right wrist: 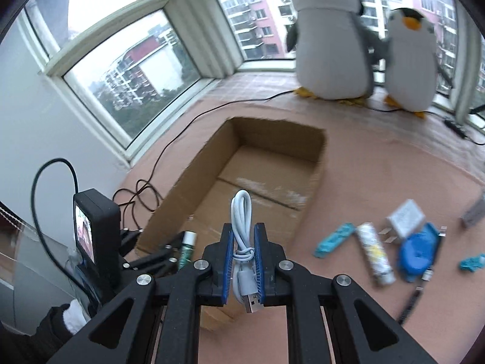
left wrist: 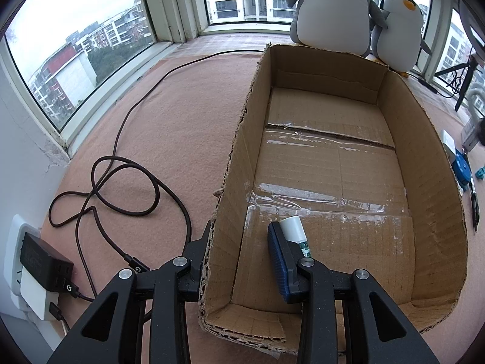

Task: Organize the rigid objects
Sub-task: 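Carry the white cable into the box and open the right tool, then move the right tool to the black pen and grasp it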

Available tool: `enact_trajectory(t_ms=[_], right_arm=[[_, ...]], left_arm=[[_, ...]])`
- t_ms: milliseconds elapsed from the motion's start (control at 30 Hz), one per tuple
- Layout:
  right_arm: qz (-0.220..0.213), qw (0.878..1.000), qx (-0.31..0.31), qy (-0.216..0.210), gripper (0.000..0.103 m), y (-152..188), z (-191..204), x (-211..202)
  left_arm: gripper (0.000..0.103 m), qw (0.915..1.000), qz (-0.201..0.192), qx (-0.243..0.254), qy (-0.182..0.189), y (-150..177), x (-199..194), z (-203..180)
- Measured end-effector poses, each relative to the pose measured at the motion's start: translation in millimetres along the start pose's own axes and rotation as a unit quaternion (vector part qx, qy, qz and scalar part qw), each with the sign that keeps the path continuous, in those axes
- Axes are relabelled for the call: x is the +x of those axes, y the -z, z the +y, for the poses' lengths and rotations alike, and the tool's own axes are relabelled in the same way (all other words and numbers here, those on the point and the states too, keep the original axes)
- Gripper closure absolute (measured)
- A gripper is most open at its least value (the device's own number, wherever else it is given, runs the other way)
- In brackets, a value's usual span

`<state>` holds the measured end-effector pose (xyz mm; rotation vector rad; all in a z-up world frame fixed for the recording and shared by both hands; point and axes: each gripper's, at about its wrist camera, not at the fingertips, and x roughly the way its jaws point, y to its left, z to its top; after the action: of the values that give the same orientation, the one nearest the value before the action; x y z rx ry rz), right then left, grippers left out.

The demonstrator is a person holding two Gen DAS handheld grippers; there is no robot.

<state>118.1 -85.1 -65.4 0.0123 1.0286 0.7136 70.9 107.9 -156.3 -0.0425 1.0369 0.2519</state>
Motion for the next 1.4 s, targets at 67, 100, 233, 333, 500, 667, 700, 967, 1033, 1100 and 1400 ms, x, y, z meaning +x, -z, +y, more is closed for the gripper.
enact_trajectory(t_ms=[67,100,233,333,500,667,700,967,1033,1100,1400], right_arm=[[0.009,1.000,-0.003,-0.005,0.091,0.2,8.0,11.2],[0.013,1.000,-0.007,-0.005,0.091,0.4,12.0,17.5],[0.030,1.000,-0.009,-0.004,0.091,0.6,18.6,36.4],[0.039,0.999,-0.005,-0.001,0.091,3.0,18.4,44.8],[0.043,0.999,-0.010,0.000,0.089,4.3,19.1,47.1],[0.031,0.999,-0.016,0.011,0.069,1.6,22.7,43.0],[0.028,0.999,-0.015,0.012,0.066,1.4,22.8,41.5],[0.010,1.000,0.008,0.019,0.060,3.8,19.0,23.3],[0.003,1.000,0.020,0.023,0.060,5.7,15.0,15.0],[-0.005,0.999,0.032,0.032,0.060,8.8,8.2,4.2],[-0.028,0.990,0.105,0.091,0.060,31.2,-52.3,-41.3]], left_arm=[[0.067,1.0000,0.000,0.000,0.000,0.0,-0.2,0.2],[0.067,1.0000,0.000,0.000,0.000,0.2,-0.2,0.3],[0.067,1.0000,-0.001,0.000,0.000,-0.3,-0.2,0.0],[0.067,1.0000,-0.001,-0.001,0.002,0.0,-0.4,0.2],[0.067,1.0000,-0.001,-0.002,0.003,-0.8,-0.2,0.1],[0.067,1.0000,-0.002,-0.001,0.002,-0.4,0.1,-0.5],[0.067,1.0000,-0.002,-0.001,0.002,-0.5,0.2,-0.8],[0.067,1.0000,0.001,0.005,0.003,-0.4,0.0,-0.8],[0.067,1.0000,0.003,0.007,0.003,0.0,-0.1,-1.4],[0.067,0.9999,0.005,0.009,0.004,0.4,-0.1,-1.8],[0.067,0.9997,0.010,0.019,0.011,2.2,0.7,-0.1]])
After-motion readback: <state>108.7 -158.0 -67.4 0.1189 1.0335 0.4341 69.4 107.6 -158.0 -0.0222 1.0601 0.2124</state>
